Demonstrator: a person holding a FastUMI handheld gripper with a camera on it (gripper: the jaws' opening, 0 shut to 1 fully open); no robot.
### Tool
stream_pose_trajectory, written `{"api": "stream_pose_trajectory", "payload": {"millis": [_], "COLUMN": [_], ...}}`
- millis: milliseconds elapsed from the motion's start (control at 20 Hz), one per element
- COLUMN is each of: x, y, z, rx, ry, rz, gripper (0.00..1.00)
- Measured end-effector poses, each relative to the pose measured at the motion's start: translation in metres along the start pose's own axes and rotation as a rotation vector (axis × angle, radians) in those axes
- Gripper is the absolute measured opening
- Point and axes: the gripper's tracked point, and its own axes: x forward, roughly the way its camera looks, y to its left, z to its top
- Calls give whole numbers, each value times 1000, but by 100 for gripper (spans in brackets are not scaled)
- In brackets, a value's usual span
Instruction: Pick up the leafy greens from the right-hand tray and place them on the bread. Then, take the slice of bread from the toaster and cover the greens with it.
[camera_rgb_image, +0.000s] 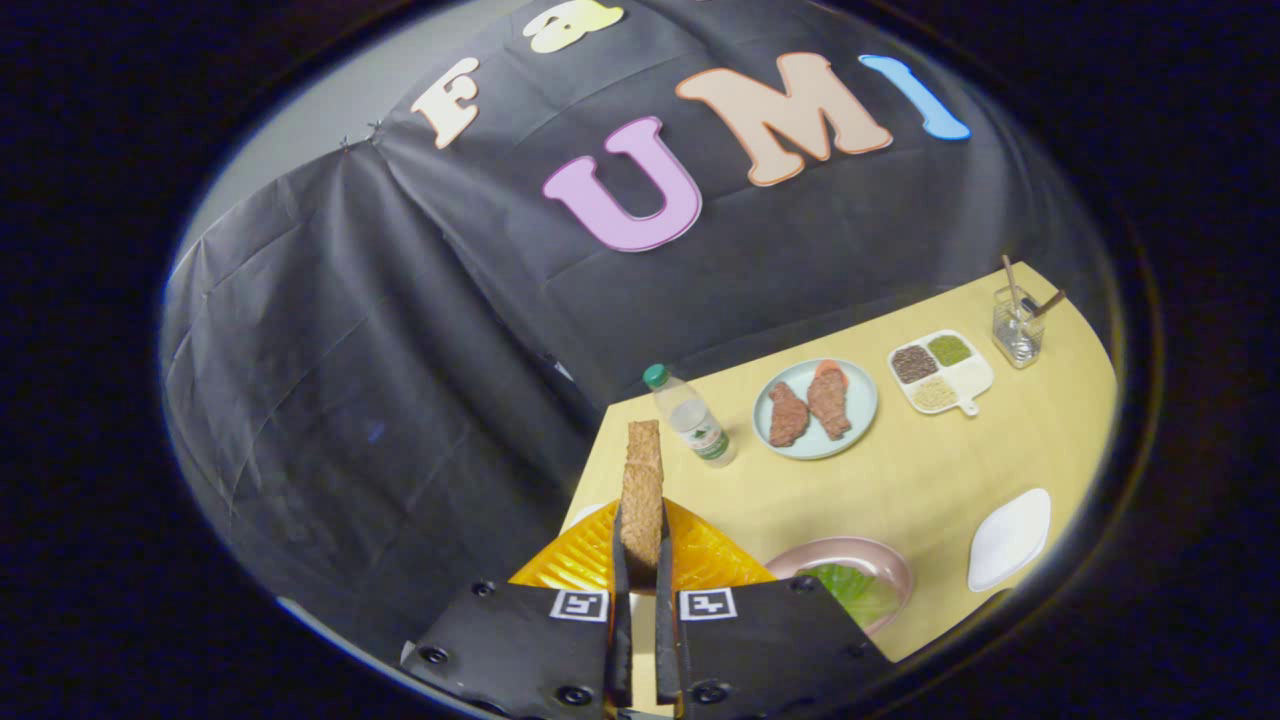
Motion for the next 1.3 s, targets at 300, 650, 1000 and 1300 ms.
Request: {"api": "stream_pose_trajectory", "payload": {"millis": [300,650,1000,1300], "x": [-12,5,26,30], "y": [-69,-109,-134,-158], "z": [-37,-94,-144,-168], "rx": [149,246,333,291], "ry": [16,30,80,115], "rz": [-17,14,-17,-93], "gripper": [12,12,12,12]}}
